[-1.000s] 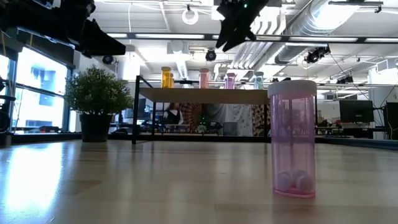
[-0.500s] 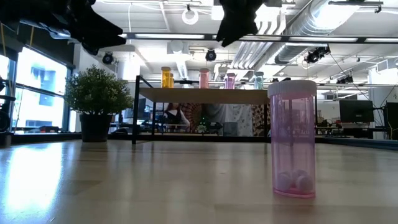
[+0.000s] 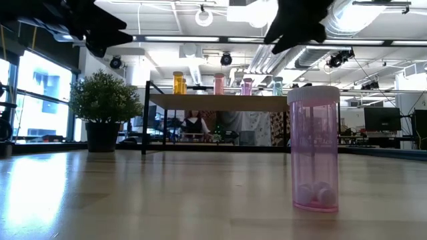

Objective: Pick and place medicine bottles onto shelf by color
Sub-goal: Put the green pill bottle aligned with the other green pill bottles on the shelf

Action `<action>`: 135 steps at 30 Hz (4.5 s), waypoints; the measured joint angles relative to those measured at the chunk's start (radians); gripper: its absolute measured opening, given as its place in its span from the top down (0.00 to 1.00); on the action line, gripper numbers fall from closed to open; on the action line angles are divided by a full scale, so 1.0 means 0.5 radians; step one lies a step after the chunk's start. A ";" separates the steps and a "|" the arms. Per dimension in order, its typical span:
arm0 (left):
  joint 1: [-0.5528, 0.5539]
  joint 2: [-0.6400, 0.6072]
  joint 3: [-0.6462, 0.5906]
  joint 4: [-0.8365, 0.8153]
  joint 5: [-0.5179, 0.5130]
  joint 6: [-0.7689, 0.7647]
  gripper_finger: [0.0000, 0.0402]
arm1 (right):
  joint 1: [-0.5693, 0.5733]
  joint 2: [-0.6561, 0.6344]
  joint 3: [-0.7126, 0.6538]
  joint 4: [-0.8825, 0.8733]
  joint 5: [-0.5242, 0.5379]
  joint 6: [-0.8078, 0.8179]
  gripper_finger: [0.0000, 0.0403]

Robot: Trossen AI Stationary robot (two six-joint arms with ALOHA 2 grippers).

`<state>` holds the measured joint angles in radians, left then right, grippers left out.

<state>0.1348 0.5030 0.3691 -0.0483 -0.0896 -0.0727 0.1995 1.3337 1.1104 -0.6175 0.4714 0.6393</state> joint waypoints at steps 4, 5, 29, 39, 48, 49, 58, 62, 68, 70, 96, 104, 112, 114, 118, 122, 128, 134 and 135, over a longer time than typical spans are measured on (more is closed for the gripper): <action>-0.072 0.001 0.000 0.000 -0.004 -0.038 0.50 | 0.201 -0.017 -0.164 0.182 0.065 0.120 0.56; -0.089 0.002 0.000 0.001 -0.008 -0.052 0.50 | 0.251 -0.016 -0.194 0.219 0.091 0.137 0.56; -0.577 0.002 0.000 0.001 -0.083 -0.239 0.50 | 1.189 -0.012 -0.291 0.287 0.179 1.622 0.56; -0.648 0.002 -0.001 0.001 -0.207 -0.325 0.50 | 1.516 0.006 -0.287 0.702 0.550 1.786 0.56; -0.667 0.002 -0.001 0.000 -0.210 -0.392 0.50 | 1.823 0.007 -0.286 1.017 0.873 1.641 0.56; -0.667 0.002 -0.001 0.000 -0.210 -0.405 0.50 | 1.848 0.007 -0.286 1.039 0.907 1.626 0.56; -0.667 0.002 -0.001 0.000 -0.283 -0.430 0.50 | 1.879 0.007 -0.286 1.081 0.930 1.549 0.56; -0.667 0.002 -0.001 0.000 -0.285 -0.426 0.50 | 1.879 0.009 -0.197 0.873 0.843 1.567 0.56; -0.667 0.002 -0.001 0.000 -0.285 -0.426 0.50 | 1.865 0.009 0.164 -0.100 0.705 1.825 0.56; -0.667 0.002 -0.001 -0.001 -0.285 -0.426 0.50 | 1.845 0.009 0.276 -0.445 0.591 1.935 0.56; -0.665 0.002 -0.001 -0.017 -0.322 -0.372 0.50 | 1.762 0.155 -0.124 -0.629 -0.745 2.737 0.56; -0.665 0.002 -0.002 -0.017 -0.323 -0.372 0.50 | 1.839 0.379 -0.125 -0.577 -0.735 2.848 0.56; -0.665 0.002 -0.002 -0.017 -0.322 -0.372 0.50 | 1.884 0.585 -0.125 -0.544 -0.699 2.899 0.56; -0.665 0.002 -0.001 -0.016 -0.323 -0.372 0.50 | 1.897 0.616 -0.125 -0.510 -0.627 2.903 0.56; -0.666 0.002 -0.001 -0.016 -0.343 -0.372 0.50 | 1.906 0.645 -0.125 -0.491 -0.555 2.951 0.56; -0.666 0.002 -0.002 -0.016 -0.364 -0.372 0.50 | 1.912 0.667 -0.125 -0.515 -0.550 2.993 0.56; -0.666 0.002 -0.002 -0.015 -0.366 -0.372 0.50 | 1.911 0.676 -0.125 -0.566 -0.436 3.032 0.56; -0.666 0.002 -0.002 -0.015 -0.367 -0.372 0.50 | 1.911 0.675 -0.125 -0.581 -0.382 3.036 0.56; -0.665 0.002 -0.002 -0.015 -0.367 -0.372 0.50 | 1.911 0.676 -0.125 -0.587 -0.382 3.036 0.56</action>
<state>-0.1978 0.5037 0.3683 -0.0559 -0.2729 -0.2588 1.1549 1.6718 1.0477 -0.9111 0.2803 2.1575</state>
